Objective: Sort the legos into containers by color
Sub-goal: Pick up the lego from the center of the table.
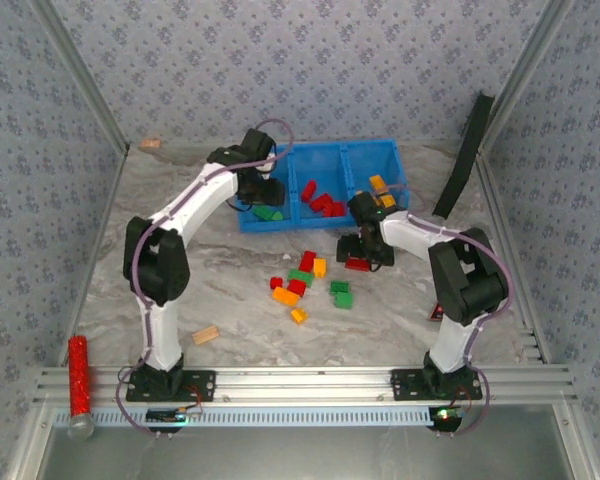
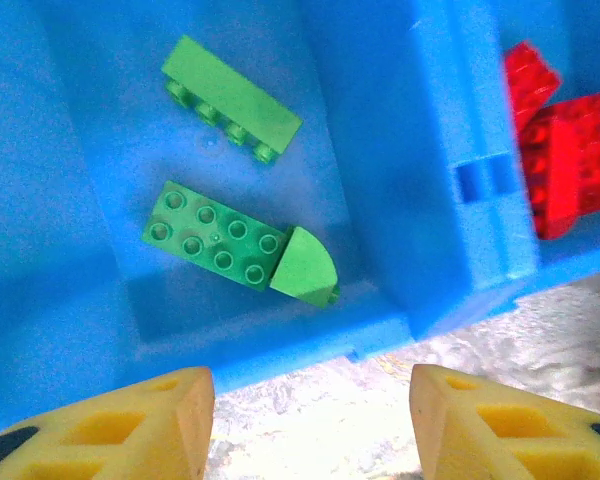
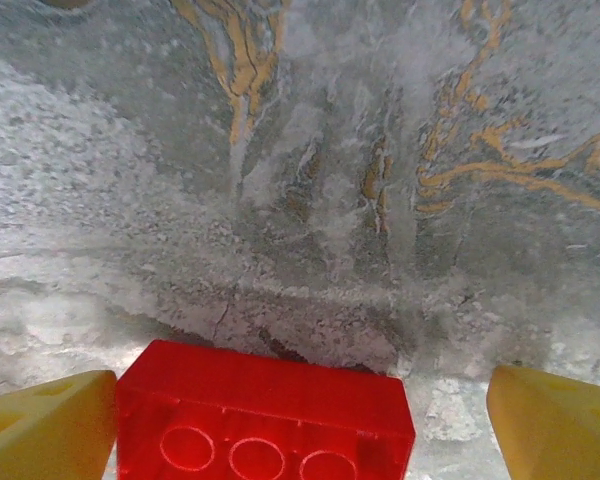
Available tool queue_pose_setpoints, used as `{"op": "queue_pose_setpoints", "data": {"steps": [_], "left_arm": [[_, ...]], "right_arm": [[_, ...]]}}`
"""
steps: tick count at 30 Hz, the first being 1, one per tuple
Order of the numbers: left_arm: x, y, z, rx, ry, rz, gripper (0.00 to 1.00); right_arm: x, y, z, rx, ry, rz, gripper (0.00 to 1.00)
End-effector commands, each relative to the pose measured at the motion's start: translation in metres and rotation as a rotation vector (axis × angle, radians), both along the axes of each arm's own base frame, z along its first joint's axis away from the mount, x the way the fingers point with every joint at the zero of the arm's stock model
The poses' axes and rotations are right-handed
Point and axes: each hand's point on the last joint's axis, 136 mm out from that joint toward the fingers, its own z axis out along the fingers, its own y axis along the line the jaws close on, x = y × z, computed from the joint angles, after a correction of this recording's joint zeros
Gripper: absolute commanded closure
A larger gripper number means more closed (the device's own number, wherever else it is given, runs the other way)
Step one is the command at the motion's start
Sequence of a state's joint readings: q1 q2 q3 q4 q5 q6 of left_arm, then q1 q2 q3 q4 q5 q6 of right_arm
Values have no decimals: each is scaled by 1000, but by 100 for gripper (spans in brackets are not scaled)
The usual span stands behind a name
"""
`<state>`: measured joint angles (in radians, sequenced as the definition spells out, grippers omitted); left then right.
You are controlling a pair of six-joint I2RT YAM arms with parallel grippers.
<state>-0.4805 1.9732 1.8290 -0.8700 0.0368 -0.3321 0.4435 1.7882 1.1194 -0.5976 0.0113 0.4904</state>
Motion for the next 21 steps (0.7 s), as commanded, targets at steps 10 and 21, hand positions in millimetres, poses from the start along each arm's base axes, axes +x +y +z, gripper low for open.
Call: {"op": "queue_pose_setpoints", "data": {"steps": [10,21], "left_arm": [[-43,13,48,36,-28,11,44],[-104,23,30,28,52,56,42]], "right_arm": [[-7,1,-3,-60,41,26,42],[34,21,114,-14,-179,155,60]]}}
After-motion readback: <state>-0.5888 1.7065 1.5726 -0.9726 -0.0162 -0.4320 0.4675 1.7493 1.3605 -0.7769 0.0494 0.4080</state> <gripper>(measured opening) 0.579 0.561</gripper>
